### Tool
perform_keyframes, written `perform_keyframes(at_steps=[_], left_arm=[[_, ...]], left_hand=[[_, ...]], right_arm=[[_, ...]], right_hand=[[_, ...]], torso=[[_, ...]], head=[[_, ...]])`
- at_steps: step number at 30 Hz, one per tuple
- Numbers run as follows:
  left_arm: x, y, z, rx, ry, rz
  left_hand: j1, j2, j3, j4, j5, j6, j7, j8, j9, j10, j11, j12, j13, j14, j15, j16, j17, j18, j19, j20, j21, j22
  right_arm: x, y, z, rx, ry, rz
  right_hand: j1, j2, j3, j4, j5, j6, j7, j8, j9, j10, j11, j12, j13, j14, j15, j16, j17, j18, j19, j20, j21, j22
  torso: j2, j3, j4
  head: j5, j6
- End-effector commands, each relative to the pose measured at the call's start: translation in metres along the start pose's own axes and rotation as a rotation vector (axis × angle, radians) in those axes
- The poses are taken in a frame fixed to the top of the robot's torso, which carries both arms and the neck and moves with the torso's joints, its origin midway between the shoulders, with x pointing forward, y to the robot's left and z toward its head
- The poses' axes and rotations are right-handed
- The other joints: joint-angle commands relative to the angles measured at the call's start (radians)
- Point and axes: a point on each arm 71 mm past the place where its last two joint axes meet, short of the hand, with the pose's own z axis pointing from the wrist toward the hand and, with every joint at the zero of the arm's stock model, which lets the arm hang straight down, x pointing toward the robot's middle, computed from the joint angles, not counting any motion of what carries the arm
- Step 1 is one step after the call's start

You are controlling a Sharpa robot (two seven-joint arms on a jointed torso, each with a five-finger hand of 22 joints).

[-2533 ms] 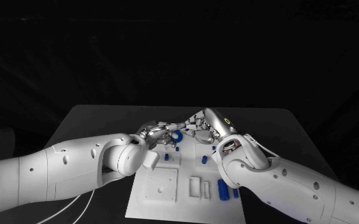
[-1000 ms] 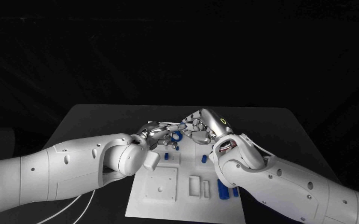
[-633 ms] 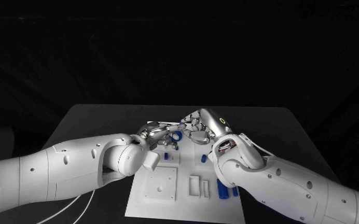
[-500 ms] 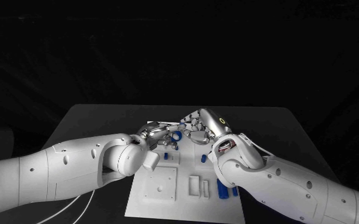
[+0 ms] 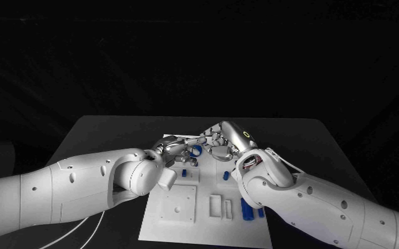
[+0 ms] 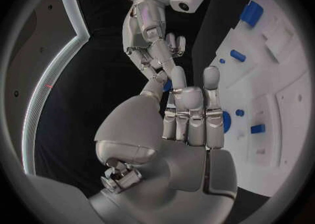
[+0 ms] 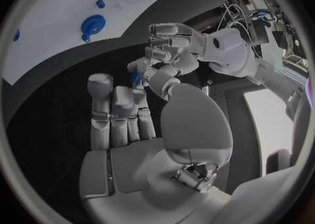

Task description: Assemble the parts on the task board

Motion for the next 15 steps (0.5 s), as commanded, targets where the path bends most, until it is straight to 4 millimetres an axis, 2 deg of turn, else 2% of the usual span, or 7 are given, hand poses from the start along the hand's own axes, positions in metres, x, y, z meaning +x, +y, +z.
perform_keyframes(at_steps=[1,4,7,9,11,15], left_arm=[[0.0003,-0.0007,-0.0001,-0.005,0.030,0.023],[-0.0013,0.0000,-0.0003,-0.014,0.039,0.038],[-0.0028,0.0007,-0.0005,-0.024,0.055,0.055],[-0.0037,0.0013,-0.0007,-0.032,0.067,0.066],[-0.0046,0.0018,-0.0010,-0.039,0.076,0.074],[-0.0065,0.0026,-0.0015,-0.048,0.087,0.083]], left_hand=[[-0.020,-0.033,-0.033,0.021,-0.038,-0.034,0.010,0.000,0.000,-0.017,0.005,0.007,0.002,-0.004,0.012,-0.004,-0.002,0.005,0.000,0.011,-0.008,0.013],[-0.026,-0.048,-0.054,0.043,-0.072,-0.049,0.014,0.002,0.001,-0.030,0.011,0.014,0.002,-0.010,0.018,-0.003,-0.002,0.011,-0.001,0.018,-0.013,0.014],[-0.039,-0.075,-0.062,0.072,-0.124,-0.069,0.019,0.003,0.002,-0.047,0.019,0.017,-0.002,-0.017,0.024,-0.001,-0.004,0.015,-0.003,0.025,-0.018,0.015],[-0.043,-0.093,-0.066,0.093,-0.119,-0.076,0.022,0.003,0.002,-0.054,0.022,0.020,-0.005,-0.020,0.027,0.002,-0.005,0.019,-0.003,0.028,-0.019,0.016],[-0.044,-0.107,-0.077,0.112,-0.132,-0.085,0.024,0.003,0.002,-0.064,0.026,0.020,-0.008,-0.025,0.030,0.003,-0.007,0.020,-0.006,0.031,-0.022,0.016],[-0.033,-0.116,-0.078,0.137,-0.143,-0.085,0.025,0.005,0.003,-0.071,0.027,0.023,-0.013,-0.029,0.032,0.006,-0.011,0.023,-0.007,0.034,-0.024,0.017]], right_arm=[[0.0023,-0.0005,-0.0010,-0.007,0.032,0.008],[0.0024,-0.0016,-0.0013,-0.005,0.041,0.014],[0.0027,-0.0029,-0.0016,-0.003,0.053,0.021],[0.0030,-0.0038,-0.0018,-0.001,0.062,0.026],[0.0031,-0.0046,-0.0020,0.000,0.070,0.029],[0.0033,-0.0057,-0.0023,0.002,0.080,0.034]], right_hand=[[0.000,0.009,0.004,0.001,-0.003,0.025,-0.008,0.009,0.007,0.001,-0.005,0.002,0.001,0.002,-0.006,0.002,0.001,0.012,-0.008,0.000,0.005,0.072],[0.000,0.010,0.004,-0.001,-0.004,0.026,-0.008,0.009,0.007,0.000,-0.005,0.001,0.001,0.001,-0.006,0.001,0.000,0.011,-0.009,0.000,0.004,0.072],[0.000,0.014,0.000,-0.004,-0.003,0.025,-0.008,0.008,0.007,0.000,-0.005,0.001,0.001,0.000,-0.006,0.001,0.000,0.011,-0.010,-0.001,0.004,0.072],[-0.001,0.014,-0.001,-0.005,-0.003,0.025,-0.008,0.008,0.007,0.000,-0.005,0.001,0.002,0.000,-0.006,0.001,0.001,0.011,-0.010,-0.001,0.004,0.071],[-0.002,0.017,-0.004,-0.007,-0.001,0.025,-0.008,0.008,0.007,-0.001,-0.004,0.001,0.003,0.000,-0.006,0.001,0.000,0.011,-0.010,-0.001,0.005,0.072],[-0.002,0.018,-0.006,-0.008,-0.001,0.025,-0.008,0.008,0.007,-0.001,-0.005,0.001,0.003,-0.001,-0.006,0.000,0.000,0.011,-0.011,0.000,0.004,0.071]], torso=[[0.000,0.0005,0.0003],[0.000,0.0002,0.0001],[0.000,0.0000,0.0001],[0.000,0.0001,-0.0001],[0.001,0.0002,-0.0001],[0.000,0.0000,0.0004]], head=[[0.000,-0.001],[0.000,-0.002],[-0.001,-0.003],[-0.001,-0.004],[-0.001,-0.005],[-0.002,-0.005]])
